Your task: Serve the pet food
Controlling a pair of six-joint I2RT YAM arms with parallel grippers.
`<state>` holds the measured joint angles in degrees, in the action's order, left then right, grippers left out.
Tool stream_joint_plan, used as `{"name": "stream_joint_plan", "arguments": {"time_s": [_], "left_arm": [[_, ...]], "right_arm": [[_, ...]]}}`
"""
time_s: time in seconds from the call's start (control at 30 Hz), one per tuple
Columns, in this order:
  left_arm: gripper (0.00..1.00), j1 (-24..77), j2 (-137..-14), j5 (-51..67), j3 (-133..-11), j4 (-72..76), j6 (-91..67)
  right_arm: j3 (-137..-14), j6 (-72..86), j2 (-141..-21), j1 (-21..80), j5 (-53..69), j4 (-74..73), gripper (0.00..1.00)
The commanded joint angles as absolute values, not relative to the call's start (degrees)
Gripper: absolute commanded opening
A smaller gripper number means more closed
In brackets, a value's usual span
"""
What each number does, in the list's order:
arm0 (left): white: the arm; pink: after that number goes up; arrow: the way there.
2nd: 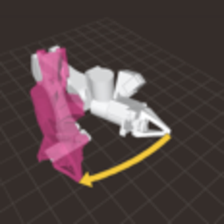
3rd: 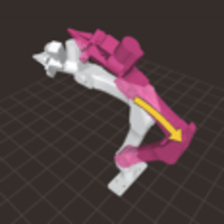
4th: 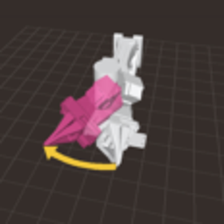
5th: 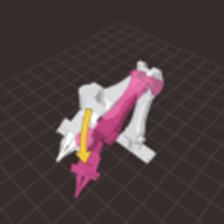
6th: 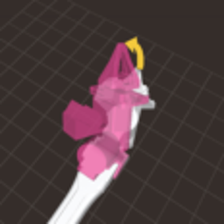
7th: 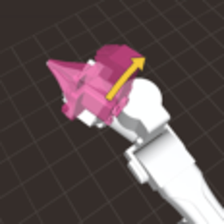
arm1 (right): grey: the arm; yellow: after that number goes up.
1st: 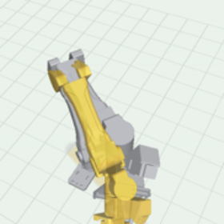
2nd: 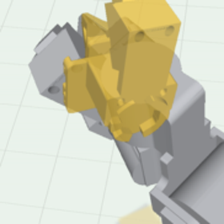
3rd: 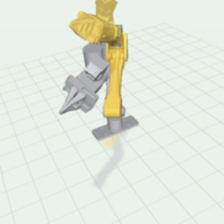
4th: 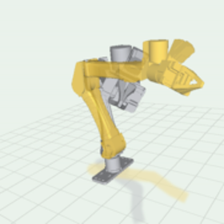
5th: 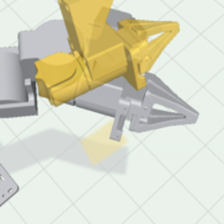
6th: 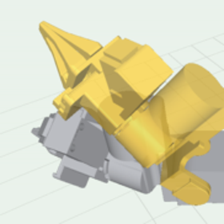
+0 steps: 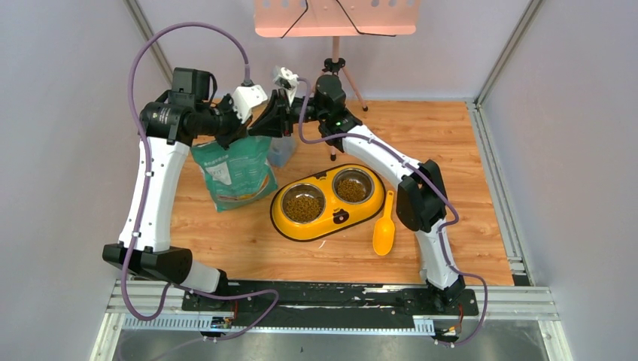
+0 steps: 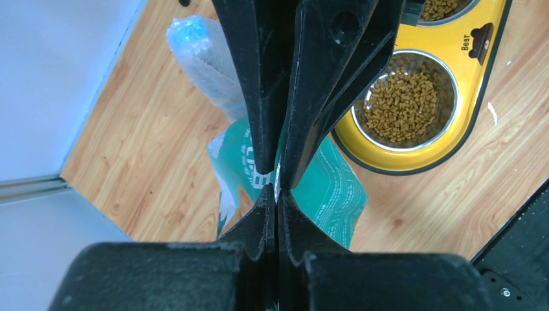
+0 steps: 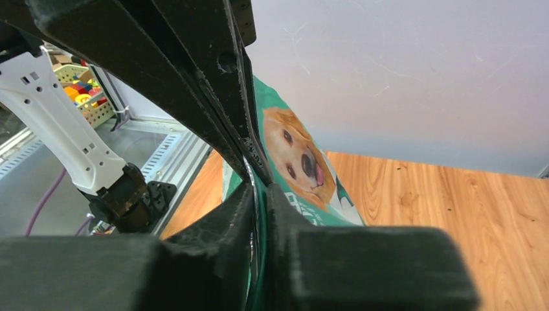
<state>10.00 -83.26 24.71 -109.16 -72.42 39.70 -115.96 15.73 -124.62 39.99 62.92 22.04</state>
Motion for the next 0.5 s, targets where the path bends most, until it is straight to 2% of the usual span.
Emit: {"name": "stream_joint_plan", "arguments": {"time_s": [0.0,0.03,0.2,0.3,0.33,0.43,0.47], "left_arm": [[0.00,10.1,-83.6,24.5,-109.9,-71.0,38.8],[0.00,10.1,-83.7,24.5,-110.1,-71.1,38.9],[0.00,10.1,-84.1,23.0,-110.7,-72.3,40.6],[0.00,10.1,-83.8,22.4,-110.8,-72.9,41.2],[0.00,10.1,-83.8,22.6,-110.8,-72.9,41.2],[0.00,10.1,-83.7,22.9,-110.8,-72.6,40.8],[0.00,10.1,-83.8,23.1,-110.9,-72.6,40.5]], "right_arm": [[-117.0,13.3,-122.9,39.9,63.8,23.1,0.08],[-117.0,12.8,-122.9,39.8,64.1,22.6,0.01],[-118.4,5.1,-122.2,39.3,62.9,14.9,0.00],[-119.4,4.2,-122.3,37.6,64.2,13.0,0.28],[-119.6,4.0,-122.4,37.2,64.9,12.6,0.30],[-120.5,0.8,-122.4,36.4,65.9,9.4,0.28],[-120.4,0.5,-122.3,36.3,66.1,9.1,0.19]]}}
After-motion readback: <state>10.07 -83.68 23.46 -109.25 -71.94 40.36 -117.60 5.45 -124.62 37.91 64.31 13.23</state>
